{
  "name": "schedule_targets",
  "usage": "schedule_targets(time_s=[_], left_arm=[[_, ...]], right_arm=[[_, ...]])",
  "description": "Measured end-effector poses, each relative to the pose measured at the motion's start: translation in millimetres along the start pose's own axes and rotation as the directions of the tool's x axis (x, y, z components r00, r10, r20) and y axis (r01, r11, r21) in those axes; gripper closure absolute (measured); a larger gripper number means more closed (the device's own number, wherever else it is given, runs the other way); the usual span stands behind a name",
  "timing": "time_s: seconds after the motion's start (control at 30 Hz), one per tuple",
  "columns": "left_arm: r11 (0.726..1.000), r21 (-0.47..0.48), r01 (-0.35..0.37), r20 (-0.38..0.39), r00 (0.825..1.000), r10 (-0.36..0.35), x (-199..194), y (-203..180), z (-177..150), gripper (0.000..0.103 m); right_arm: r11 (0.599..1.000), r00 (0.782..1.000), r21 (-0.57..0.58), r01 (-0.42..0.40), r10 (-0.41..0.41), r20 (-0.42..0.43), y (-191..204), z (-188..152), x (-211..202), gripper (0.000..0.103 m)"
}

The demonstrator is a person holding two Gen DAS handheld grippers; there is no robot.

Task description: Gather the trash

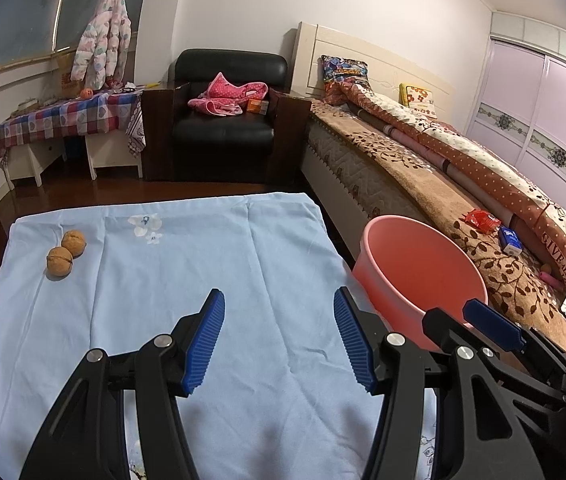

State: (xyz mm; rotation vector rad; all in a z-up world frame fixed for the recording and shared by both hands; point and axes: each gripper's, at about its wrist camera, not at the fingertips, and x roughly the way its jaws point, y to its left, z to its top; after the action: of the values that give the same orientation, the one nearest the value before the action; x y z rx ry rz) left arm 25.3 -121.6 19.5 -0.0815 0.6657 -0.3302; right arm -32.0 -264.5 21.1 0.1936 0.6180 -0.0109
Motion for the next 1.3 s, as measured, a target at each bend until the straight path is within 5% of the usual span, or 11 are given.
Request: schedule_targets(time_s=[1.3], left_arm=[[1.000, 0.001, -0.019, -0.035, 0.999, 0.019, -2.0, 24.0, -14.6, 0.047]], right_arm=[[1.000, 1.000, 0.001, 0.004, -0.004, -0.029, -8.8, -14.2, 4.2, 0.049]])
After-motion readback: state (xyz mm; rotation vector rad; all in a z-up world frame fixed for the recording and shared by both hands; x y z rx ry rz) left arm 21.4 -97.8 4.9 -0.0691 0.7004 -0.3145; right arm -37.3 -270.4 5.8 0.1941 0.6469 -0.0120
